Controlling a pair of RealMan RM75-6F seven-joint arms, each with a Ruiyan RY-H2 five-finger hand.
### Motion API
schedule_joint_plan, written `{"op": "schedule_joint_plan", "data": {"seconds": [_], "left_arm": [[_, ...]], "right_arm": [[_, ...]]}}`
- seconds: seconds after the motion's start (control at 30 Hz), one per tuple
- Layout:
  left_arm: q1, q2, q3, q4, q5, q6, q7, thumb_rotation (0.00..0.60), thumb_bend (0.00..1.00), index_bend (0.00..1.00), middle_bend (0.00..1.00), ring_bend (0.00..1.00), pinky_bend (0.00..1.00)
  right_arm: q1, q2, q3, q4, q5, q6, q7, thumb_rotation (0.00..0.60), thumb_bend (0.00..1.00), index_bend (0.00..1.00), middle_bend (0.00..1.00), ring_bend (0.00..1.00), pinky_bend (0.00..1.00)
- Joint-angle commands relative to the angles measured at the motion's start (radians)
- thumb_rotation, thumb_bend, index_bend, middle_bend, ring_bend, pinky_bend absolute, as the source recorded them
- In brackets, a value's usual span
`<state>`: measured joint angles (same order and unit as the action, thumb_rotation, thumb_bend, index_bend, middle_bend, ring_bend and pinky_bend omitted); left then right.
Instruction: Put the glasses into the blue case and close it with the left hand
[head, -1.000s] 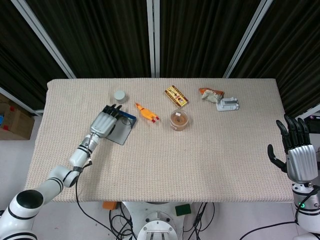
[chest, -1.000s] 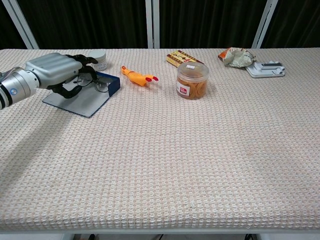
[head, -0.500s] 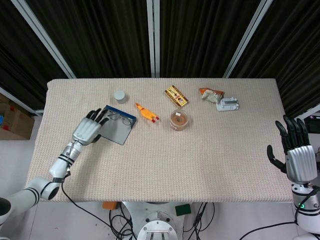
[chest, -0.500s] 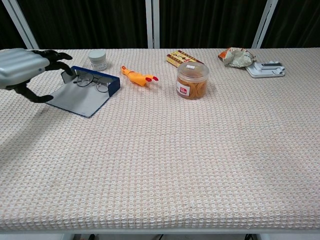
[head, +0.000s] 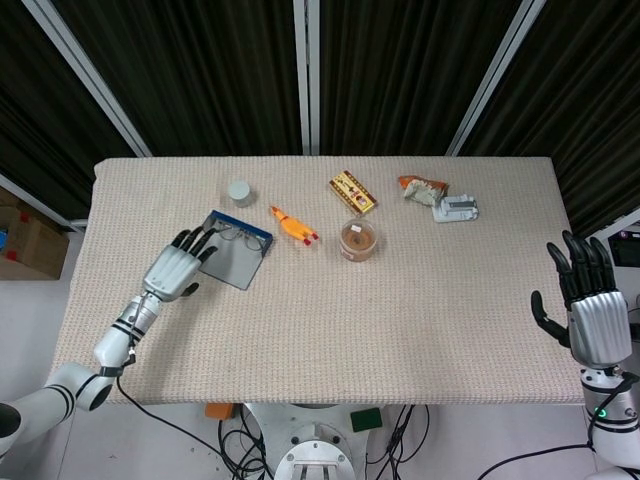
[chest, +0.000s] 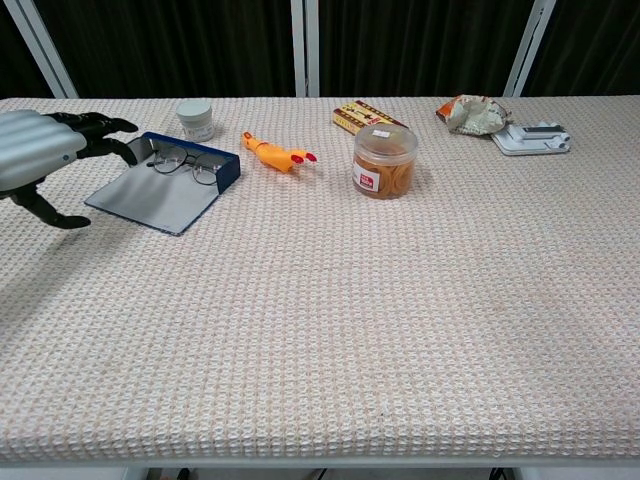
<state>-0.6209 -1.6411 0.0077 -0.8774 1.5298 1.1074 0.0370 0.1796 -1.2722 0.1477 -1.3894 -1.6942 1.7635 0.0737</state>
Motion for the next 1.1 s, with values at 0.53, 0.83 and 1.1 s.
{"op": "schedule_joint_plan", "data": {"seconds": [0.53, 0.83, 1.1], "left_arm": [[-0.058, -0.120, 0.010, 0.190, 0.049, -0.043, -0.112, 0.600, 0.15, 0.23, 0.00, 0.00, 0.14], [-0.065, -0.165, -0.003, 0.252, 0.045, -0.026, -0.142, 0.600, 0.12, 0.23, 0.00, 0.00, 0.14], [-0.060, -0.222, -0.024, 0.333, 0.027, -0.002, -0.189, 0.600, 0.13, 0.25, 0.00, 0.00, 0.14]], "right_arm": [[0.005, -0.012, -0.002, 0.016, 0.008, -0.016, 0.004, 0.600, 0.52, 0.00, 0.00, 0.00, 0.00], [0.004, -0.010, -0.002, 0.018, 0.010, -0.015, 0.009, 0.600, 0.52, 0.00, 0.00, 0.00, 0.00], [0.004, -0.014, -0.005, 0.026, 0.013, -0.021, 0.014, 0.600, 0.52, 0.00, 0.00, 0.00, 0.00]]}}
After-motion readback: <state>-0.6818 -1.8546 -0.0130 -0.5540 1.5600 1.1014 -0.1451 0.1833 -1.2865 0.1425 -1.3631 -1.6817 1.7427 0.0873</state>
